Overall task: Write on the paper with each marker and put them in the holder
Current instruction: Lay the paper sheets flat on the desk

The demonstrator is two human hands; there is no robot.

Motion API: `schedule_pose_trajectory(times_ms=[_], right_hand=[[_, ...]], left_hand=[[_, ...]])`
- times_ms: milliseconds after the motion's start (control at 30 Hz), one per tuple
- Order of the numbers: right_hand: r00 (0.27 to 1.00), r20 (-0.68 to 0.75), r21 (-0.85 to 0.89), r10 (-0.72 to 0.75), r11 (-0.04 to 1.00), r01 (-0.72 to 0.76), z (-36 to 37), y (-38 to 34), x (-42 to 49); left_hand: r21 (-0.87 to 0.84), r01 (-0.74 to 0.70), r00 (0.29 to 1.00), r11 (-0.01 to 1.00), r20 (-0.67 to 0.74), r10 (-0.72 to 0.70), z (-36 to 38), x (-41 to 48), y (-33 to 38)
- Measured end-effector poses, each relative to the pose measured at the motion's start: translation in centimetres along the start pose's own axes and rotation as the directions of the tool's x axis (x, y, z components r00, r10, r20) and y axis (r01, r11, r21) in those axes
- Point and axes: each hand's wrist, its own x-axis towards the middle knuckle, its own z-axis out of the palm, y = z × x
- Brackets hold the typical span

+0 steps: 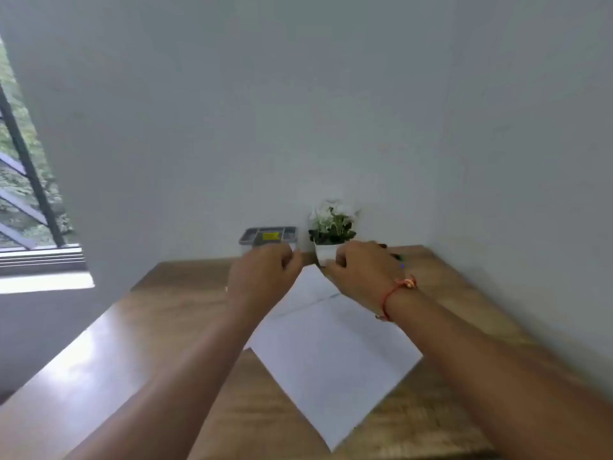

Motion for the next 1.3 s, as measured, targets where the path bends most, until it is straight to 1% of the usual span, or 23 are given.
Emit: schedule_pose_trajectory(times_ms=[67, 133, 167, 233, 333, 400, 467, 567, 633, 700, 800, 900, 967, 1000, 1100, 1167, 1300], right_hand=[[0.988, 0.155, -0.047, -0.011, 0.999, 0.018, 0.7, 0.6, -2.7], [0.959, 0.282, -0.028, 0.006, 1.0, 0.002, 1.9, 1.5, -5.3], [0.948, 0.318, -0.024, 0.014, 1.0, -0.007, 2.3, 1.8, -6.2], [0.938, 0.346, -0.045, 0.025, 0.999, -0.01, 2.6, 2.0, -7.7], [0.944, 0.329, -0.078, 0.033, 0.997, -0.008, 2.5, 1.9, -8.5], [0.943, 0.332, -0.084, 0.026, 0.996, 0.002, 2.5, 2.0, -8.0], [0.936, 0.352, -0.101, -0.004, 0.994, 0.042, 2.3, 2.1, -6.9], [0.918, 0.395, -0.113, -0.038, 0.99, 0.089, 2.1, 2.3, -4.2], [0.909, 0.415, -0.134, -0.034, 0.986, 0.098, 2.3, 2.6, -2.1], [0.919, 0.394, -0.121, -0.004, 0.991, 0.056, 2.8, 3.0, 0.0], [0.959, 0.271, -0.078, 0.078, 0.995, -0.059, 3.4, 4.8, 3.2], [0.972, 0.143, -0.155, 0.184, 0.974, -0.162, 4.2, 8.1, 6.1], [0.969, 0.099, -0.2, 0.226, 0.959, -0.203, 5.1, 10.4, 7.3], [0.969, 0.089, -0.212, 0.233, 0.954, -0.21, 5.4, 11.4, 7.6], [0.972, 0.068, -0.216, 0.225, 0.954, -0.206, 5.9, 13.3, 8.0], [0.974, 0.064, -0.209, 0.217, 0.957, -0.199, 6.0, 13.9, 7.9], [0.976, 0.104, -0.26, 0.189, 0.953, -0.157, 6.0, 14.5, 7.4]], left_hand=[[0.024, 0.009, 0.996, 1.0, 0.09, -0.011, -0.6, -2.6, 0.3], [0.007, -0.014, 0.985, 1.0, 0.175, 0.013, -0.5, -5.1, -0.1], [0.006, -0.021, 0.977, 1.0, 0.213, 0.019, -0.4, -5.8, -0.7], [0.021, 0.007, 0.956, 1.0, 0.294, -0.013, -0.1, -6.9, -2.0], [-0.018, 0.114, 0.926, 0.993, 0.364, -0.099, 0.1, -7.7, -3.8], [-0.024, 0.162, 0.916, 0.986, 0.375, -0.142, 0.2, -7.5, -4.8], [0.018, 0.2, 0.905, 0.98, 0.381, -0.192, 0.4, -6.6, -5.8], [0.08, 0.226, 0.889, 0.971, 0.39, -0.239, 1.1, -4.4, -7.4], [0.104, 0.226, 0.878, 0.969, 0.408, -0.249, 1.9, -2.7, -8.3], [0.104, 0.217, 0.875, 0.971, 0.42, -0.24, 2.8, -1.1, -9.2], [0.092, 0.211, 0.856, 0.973, 0.463, -0.23, 4.2, 0.9, -10.4], [0.012, 0.192, 0.848, 0.981, 0.502, -0.172, 5.5, 1.8, -11.0], [0.009, 0.15, 0.846, 0.989, 0.516, -0.133, 6.1, 2.3, -11.2], [0.02, 0.128, 0.846, 0.992, 0.519, -0.119, 6.4, 2.5, -11.2], [-0.022, 0.082, 0.875, 0.996, 0.48, -0.062, 6.9, 2.9, -11.3], [-0.045, 0.083, 0.879, 0.996, 0.474, -0.052, 7.0, 2.7, -11.5], [-0.058, 0.136, 0.857, 0.989, 0.508, -0.088, 7.2, 2.4, -12.1]])
